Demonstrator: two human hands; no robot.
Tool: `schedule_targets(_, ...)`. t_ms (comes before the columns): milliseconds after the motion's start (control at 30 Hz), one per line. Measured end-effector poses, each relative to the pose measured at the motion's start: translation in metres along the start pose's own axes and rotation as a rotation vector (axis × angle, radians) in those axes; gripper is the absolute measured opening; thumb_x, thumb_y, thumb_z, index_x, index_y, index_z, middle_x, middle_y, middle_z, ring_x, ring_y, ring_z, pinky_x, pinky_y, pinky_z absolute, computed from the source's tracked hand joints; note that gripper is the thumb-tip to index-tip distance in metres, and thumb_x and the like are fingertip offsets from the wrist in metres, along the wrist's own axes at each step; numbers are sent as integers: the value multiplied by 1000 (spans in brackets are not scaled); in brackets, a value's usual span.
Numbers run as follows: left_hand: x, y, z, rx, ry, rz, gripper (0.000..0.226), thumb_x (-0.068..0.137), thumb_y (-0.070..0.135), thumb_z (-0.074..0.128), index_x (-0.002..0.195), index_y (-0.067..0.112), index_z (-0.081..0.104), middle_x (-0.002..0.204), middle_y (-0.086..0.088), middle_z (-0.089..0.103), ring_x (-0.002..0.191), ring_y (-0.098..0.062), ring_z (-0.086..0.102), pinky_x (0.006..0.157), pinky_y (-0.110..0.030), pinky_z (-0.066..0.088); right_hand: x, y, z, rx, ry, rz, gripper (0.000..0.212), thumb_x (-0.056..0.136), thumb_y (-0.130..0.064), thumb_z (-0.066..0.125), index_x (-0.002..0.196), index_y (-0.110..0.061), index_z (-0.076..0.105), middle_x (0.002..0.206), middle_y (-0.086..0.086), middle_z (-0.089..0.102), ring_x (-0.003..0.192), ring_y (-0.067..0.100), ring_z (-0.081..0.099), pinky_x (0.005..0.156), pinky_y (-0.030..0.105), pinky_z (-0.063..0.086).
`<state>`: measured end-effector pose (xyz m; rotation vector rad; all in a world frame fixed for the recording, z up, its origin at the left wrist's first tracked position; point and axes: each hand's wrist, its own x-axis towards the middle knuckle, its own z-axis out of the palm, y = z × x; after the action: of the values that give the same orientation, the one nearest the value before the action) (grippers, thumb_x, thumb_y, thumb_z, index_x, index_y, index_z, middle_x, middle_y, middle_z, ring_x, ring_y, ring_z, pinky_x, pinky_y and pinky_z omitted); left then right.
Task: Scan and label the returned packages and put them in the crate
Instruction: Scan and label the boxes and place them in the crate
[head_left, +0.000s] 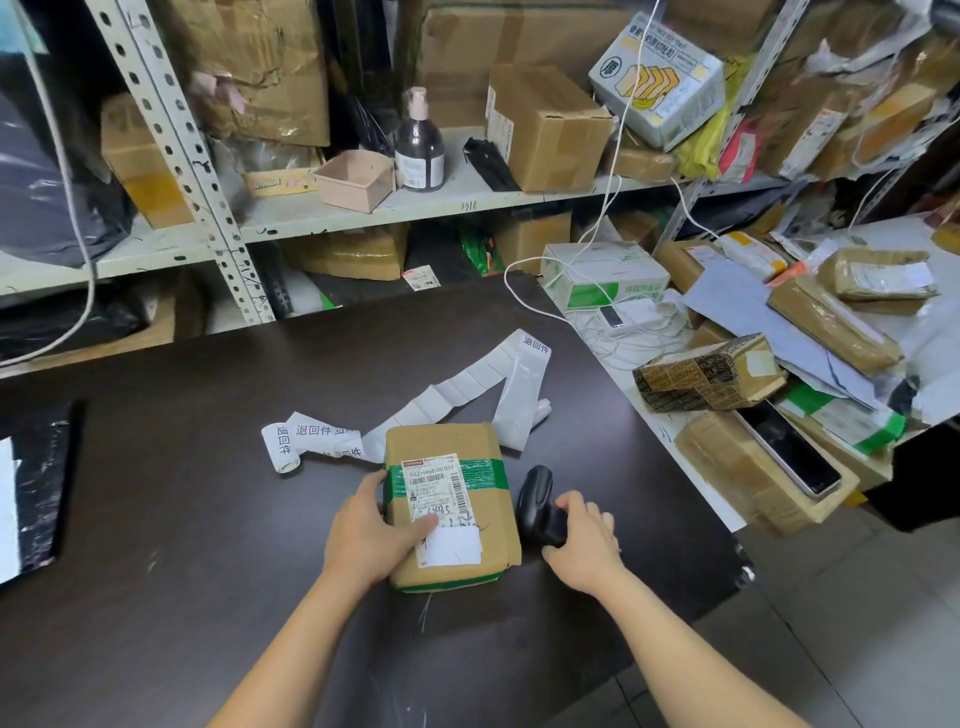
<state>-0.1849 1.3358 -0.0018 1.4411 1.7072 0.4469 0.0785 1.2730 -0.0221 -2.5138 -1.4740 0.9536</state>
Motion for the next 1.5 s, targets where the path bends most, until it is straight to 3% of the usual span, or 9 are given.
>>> schedule_targets(133,6,2,1,8,-6,-13,88,65,40,90,140,26,45,118,-1,63,107,-21,62,92,-40,53,14,-7,-30,130,-134,26,66,73,-24,60,138,-28,49,136,1,47,132,24,35,109,40,38)
schedule_targets(267,6,2,4,5,-8,-27,89,65,36,90,140,24,44,119,-3,62,107,-22,61,92,-41,52,50,-37,-57,583,162,129,38,91,-20,58,128,-15,64,127,5,65,105,19,54,90,30,43)
schedule_targets(567,2,1,4,3,3,-61,86,64,44,87,137,35,42,115,6,60,105,-17,59,90,-41,53,148,-117,-75,1095,159,179,61,91,0,65,144,-17,40,120,11,59,92,25,62,74,34,54)
schedule_targets(733,-4,4,2,100,19,-46,91,65,54,83,142,38,37,115,9,50,109,-15,56,90,-40,52,145,-134,-75,1285,99,130,30,88,4,65,116,-9,66,104,13,70,82,24,65,73,35,57)
schedule_targets(900,-7,23,-13,283,184,93,99,64,62,80,147,30,36,124,5,42,117,-18,49,88,-36,50,96,-129,-76,1096,13,-176,17,98,-15,58,106,-19,72,98,0,74,82,13,66,62,20,53)
schedule_targets(1067,-1,69,-26,133,374,490,43,84,24,78,124,16,65,123,7,53,114,-14,52,93,-31,46,49,-109,-78,709,-16,-494,21,104,-26,51,111,-22,71,107,-3,73,100,14,65,87,33,51)
schedule_targets(1200,-1,106,-24,178,320,691,38,88,22,75,125,20,67,132,8,60,123,-14,52,100,-36,41,21,-93,-83,527,-45,-691,21,103,-17,52,87,-14,64,93,-6,57,83,7,54,74,24,40)
schedule_targets(1400,-15,123,-11,132,166,682,29,88,22,73,117,21,72,118,12,69,114,-9,60,103,-39,43,0,-76,-88,428,-80,-799,24,102,-12,52,88,-5,70,123,-14,59,115,7,55,95,26,45)
schedule_targets(1500,-22,125,-6,91,163,687,22,88,20,74,109,18,75,109,12,71,104,-4,62,96,-31,48,-11,-71,-93,446,-51,-835,35,102,-12,53,74,-29,66,101,-18,59,102,9,57,89,30,45)
